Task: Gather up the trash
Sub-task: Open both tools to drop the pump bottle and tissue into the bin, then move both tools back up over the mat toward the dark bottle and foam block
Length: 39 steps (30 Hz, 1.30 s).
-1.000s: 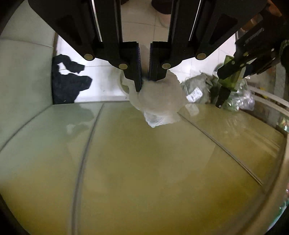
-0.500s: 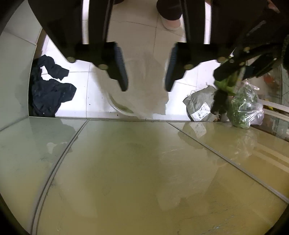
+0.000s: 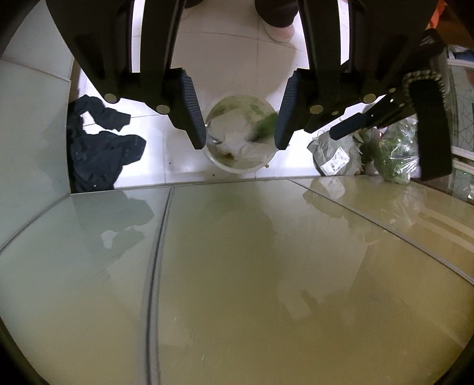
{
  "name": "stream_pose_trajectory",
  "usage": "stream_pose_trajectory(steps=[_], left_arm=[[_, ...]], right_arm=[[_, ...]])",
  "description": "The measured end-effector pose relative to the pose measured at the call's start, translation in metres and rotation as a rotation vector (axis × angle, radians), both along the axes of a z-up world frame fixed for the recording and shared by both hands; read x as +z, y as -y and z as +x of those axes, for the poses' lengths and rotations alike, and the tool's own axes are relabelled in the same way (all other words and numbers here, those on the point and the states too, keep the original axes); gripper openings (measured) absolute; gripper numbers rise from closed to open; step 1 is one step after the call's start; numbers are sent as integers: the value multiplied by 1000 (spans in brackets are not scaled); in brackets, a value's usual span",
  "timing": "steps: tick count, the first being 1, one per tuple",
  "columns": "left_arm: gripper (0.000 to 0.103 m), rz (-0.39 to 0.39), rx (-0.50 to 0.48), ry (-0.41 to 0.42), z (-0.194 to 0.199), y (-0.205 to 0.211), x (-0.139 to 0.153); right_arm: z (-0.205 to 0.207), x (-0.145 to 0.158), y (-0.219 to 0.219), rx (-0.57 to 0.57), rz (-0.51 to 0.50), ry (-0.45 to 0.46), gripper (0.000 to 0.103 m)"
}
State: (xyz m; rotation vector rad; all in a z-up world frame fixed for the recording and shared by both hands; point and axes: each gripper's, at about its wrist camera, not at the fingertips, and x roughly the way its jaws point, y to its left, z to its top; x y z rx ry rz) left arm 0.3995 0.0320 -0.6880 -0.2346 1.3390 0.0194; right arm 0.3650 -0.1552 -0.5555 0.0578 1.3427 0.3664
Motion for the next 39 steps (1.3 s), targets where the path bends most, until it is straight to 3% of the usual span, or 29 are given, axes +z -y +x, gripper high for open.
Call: stream_pose_trajectory(steps=[7,10,17,28,34,37,39], left_arm=[[44,16,-5,29,-17,-5,69],[44,15,-4,64,-26,-8,119],[44,8,-3,197,-49,-16,261],[54,41,-56,521,-99,-39,491],[58,41,-89,677,-123,-59,577],[64,53,-99,726,-133,-66,604],[71,54,-101,756,-137,-70,618]], right_arm=[[-9,48,3,8,-6,18,45],[-14,77,2,7,0,25,45],[-33,185,-9,13,19,98,45],[-74,376,-33,-24,52,335,45],[-95,456,-47,-96,63,473,45],[-102,486,-53,-121,56,544,58],[-106,504,-53,-132,52,591,60]])
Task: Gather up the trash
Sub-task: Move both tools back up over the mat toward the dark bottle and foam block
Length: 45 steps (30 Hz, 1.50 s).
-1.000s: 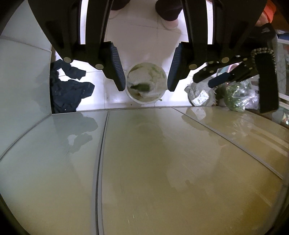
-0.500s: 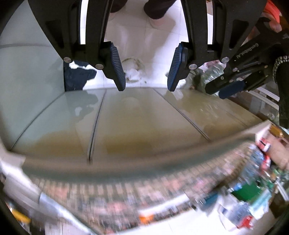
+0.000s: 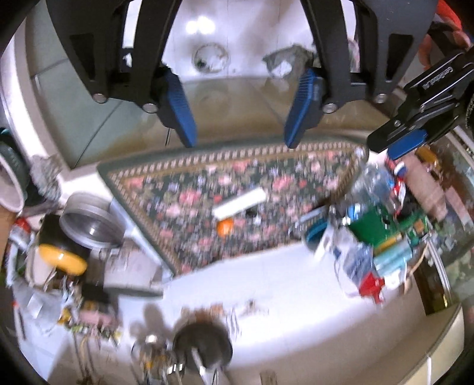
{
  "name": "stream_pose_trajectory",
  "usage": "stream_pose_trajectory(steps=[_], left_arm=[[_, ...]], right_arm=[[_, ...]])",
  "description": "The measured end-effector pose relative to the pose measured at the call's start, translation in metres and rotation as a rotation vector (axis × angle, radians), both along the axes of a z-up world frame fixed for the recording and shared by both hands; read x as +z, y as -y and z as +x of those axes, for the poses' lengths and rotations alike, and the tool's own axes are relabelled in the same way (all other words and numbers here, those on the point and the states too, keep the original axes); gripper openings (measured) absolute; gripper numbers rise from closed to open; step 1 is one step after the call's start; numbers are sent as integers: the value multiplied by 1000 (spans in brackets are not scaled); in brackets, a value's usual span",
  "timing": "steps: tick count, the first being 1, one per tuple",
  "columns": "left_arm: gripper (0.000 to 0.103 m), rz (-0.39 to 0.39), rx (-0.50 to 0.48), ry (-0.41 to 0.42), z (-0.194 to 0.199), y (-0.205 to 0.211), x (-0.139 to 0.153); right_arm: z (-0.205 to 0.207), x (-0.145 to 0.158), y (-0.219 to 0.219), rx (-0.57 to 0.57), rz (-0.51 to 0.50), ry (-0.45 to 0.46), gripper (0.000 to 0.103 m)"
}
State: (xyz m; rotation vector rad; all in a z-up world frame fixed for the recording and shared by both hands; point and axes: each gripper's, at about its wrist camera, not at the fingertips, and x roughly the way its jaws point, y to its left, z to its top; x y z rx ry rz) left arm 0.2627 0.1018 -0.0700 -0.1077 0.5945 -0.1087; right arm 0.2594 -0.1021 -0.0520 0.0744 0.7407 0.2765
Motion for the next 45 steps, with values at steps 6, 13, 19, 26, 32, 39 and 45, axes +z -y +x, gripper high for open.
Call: stream_pose_trajectory(steps=[6,13,19,26,32,39,45], left_arm=[[81,18,11,40,10,-3,19],[81,51,51,46,61,12,16],[81,59,99,9,122,29,11],[81,11,226,-97,194,35,-16],[81,-3,321,-232,240,23,-58],[81,19,354,-331,289,-12,-106],[81,-12,335,-382,324,-63,-135]], right_arm=[[3,28,0,-33,-11,95,77],[42,29,11,-2,-8,126,77],[107,27,30,44,-4,104,77],[175,20,53,119,-35,51,77],[222,-6,60,149,-32,-43,77],[256,-45,43,181,-50,-168,77],[278,-87,6,148,-33,-288,77]])
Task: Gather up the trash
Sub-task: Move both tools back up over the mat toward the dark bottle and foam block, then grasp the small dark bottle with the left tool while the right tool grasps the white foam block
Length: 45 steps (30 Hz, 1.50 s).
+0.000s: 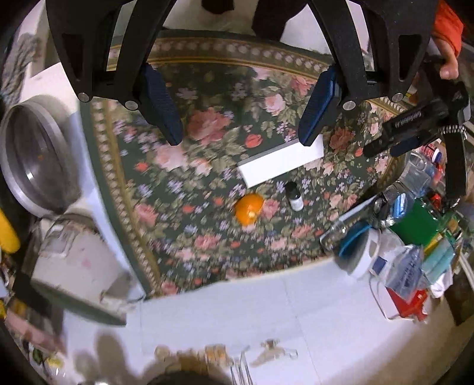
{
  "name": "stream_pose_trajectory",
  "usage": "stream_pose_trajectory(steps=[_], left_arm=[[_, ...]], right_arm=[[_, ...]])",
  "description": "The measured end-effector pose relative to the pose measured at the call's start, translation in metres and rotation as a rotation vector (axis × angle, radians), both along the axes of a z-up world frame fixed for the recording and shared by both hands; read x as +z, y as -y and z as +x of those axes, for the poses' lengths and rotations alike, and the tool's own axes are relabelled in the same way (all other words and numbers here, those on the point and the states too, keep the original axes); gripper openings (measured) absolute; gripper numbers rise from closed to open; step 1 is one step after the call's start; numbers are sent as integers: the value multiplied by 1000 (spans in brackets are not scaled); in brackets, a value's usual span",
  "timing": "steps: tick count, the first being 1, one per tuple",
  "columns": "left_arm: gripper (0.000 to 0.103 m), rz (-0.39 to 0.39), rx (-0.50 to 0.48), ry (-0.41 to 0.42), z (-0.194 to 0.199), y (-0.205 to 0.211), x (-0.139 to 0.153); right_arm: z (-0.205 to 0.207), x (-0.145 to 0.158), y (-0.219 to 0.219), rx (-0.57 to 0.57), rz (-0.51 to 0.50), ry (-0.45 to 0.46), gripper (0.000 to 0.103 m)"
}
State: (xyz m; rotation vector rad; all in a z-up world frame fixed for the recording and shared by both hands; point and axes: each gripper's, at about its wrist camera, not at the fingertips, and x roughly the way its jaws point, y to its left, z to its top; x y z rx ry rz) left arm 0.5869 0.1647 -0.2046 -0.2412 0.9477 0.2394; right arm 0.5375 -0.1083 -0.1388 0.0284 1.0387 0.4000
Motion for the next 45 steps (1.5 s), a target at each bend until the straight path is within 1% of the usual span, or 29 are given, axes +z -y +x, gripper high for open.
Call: stream_pose_trajectory(steps=[3,6,7,8,9,11,15,18,20,22,23,25,27,29,32,34,37,39,41,42,44,45], left_arm=[[81,36,-43,-5,14,-21,-2],[81,74,-92,-10,26,-39,-3],[81,78,-110,-9,30,-46,-3],[81,77,-126,-9,33,-53,-4],[81,68,-136,-12,36,-61,-5],[81,38,-138,-22,41,-77,-8],[81,-5,-125,-35,47,-102,-14],[81,-16,-130,-44,51,-113,-18],[81,-13,-142,-51,54,-116,-21],[81,-10,-154,-62,58,-117,-26],[81,-11,-158,-66,61,-116,-28],[81,-23,-167,-72,67,-115,-31],[81,-37,-181,-74,74,-111,-34],[81,-45,-198,-78,81,-104,-36],[81,-60,-228,-88,94,-89,-40],[81,-85,-247,-99,105,-75,-44],[81,-100,-254,-122,124,-52,-51],[81,-120,-255,-127,136,-39,-54],[81,-160,-252,-131,149,-27,-60],[79,-177,-246,-136,157,-22,-63],[72,-194,-231,-157,170,-15,-71],[66,-191,-218,-176,177,-12,-76]], right_arm=[[13,-25,-22,-47,24,-75,77],[31,-57,-53,-127,40,-167,77],[33,-64,-60,-143,42,-180,77],[37,-72,-70,-165,35,-190,77],[43,-82,-82,-195,4,-203,77],[51,-96,-99,-232,-34,-221,77],[60,-116,-115,-327,-49,-277,77],[58,-123,-120,-404,-52,-290,77],[58,-126,-125,-424,-69,-292,78],[59,-127,-132,-424,-119,-275,79],[59,-128,-136,-411,-155,-266,79],[58,-128,-140,-383,-190,-246,79],[55,-127,-134,-370,-202,-244,79],[54,-128,-124,-377,-235,-240,79],[49,-129,-93,-397,-281,-217,79],[46,-128,-71,-406,-280,-210,78],[45,-126,-46,-403,-291,-200,77],[45,-123,-33,-398,-285,-186,69],[45,-121,-27,-393,-281,-175,56],[44,-120,-23,-389,-287,-166,54],[40,-117,-13,-378,-292,-145,49],[38,-116,-15,-375,-293,-138,48]])
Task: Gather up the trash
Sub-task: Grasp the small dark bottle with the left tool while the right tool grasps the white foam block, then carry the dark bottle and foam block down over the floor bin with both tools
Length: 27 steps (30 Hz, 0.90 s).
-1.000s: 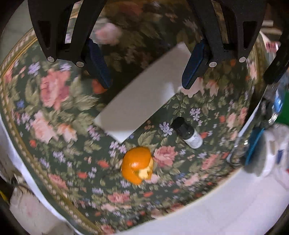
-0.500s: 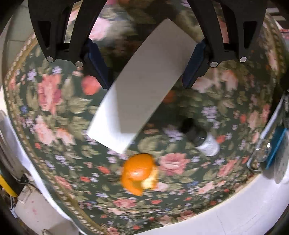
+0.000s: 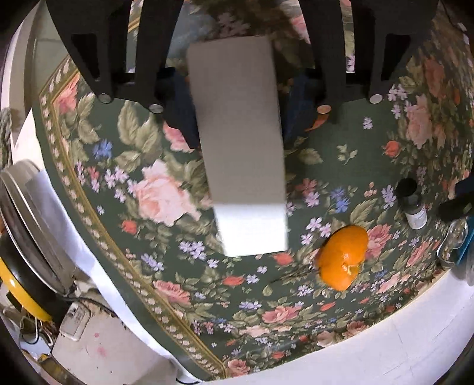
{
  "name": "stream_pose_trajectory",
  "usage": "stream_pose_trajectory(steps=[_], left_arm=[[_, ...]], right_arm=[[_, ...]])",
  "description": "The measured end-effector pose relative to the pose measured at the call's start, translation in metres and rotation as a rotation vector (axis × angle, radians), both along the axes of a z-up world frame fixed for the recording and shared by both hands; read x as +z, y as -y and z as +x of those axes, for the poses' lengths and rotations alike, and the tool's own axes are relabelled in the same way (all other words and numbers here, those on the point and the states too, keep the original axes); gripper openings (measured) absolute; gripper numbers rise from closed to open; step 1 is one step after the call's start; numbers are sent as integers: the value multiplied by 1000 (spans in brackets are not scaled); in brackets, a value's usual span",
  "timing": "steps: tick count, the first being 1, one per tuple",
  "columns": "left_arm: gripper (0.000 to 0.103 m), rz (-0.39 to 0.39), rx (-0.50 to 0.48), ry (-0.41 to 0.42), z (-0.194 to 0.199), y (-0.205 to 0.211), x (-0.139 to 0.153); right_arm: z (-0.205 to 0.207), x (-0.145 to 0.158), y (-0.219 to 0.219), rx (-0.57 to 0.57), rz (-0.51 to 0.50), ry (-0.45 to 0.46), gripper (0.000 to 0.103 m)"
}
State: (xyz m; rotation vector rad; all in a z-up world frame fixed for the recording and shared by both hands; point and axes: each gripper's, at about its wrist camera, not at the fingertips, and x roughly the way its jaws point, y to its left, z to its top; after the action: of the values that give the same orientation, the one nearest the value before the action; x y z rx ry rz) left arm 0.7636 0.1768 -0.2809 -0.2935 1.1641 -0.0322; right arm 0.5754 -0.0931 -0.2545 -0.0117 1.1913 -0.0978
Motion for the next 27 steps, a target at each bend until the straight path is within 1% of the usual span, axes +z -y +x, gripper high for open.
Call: stream_pose_trajectory(steps=[1,2,3,6,7,11,13,17,20,23,27], left_arm=[[60,6,11,-15,6,2,-5],[58,13,20,-25,10,4,-8],[51,22,32,-37,14,5,-12],[45,18,57,-47,19,5,-18],[42,32,62,-39,20,6,-17],[36,85,37,-32,21,14,-17],[27,95,34,-28,21,14,-17],[27,70,34,-38,15,11,-17],[27,64,35,-35,1,14,-13],[27,76,28,-8,-20,24,-1],[27,70,21,53,-52,42,23]], right_arm=[[11,-5,-6,2,2,1,48],[14,-7,-8,6,8,3,48],[12,-6,-6,11,13,5,48],[16,-8,-7,17,19,5,48],[16,-10,-7,17,21,4,48],[17,-8,-3,23,38,5,48],[16,-4,0,27,42,15,48],[13,6,9,34,67,38,48],[11,15,15,53,95,54,48],[7,24,18,86,116,71,48],[-2,44,24,141,144,112,48]])
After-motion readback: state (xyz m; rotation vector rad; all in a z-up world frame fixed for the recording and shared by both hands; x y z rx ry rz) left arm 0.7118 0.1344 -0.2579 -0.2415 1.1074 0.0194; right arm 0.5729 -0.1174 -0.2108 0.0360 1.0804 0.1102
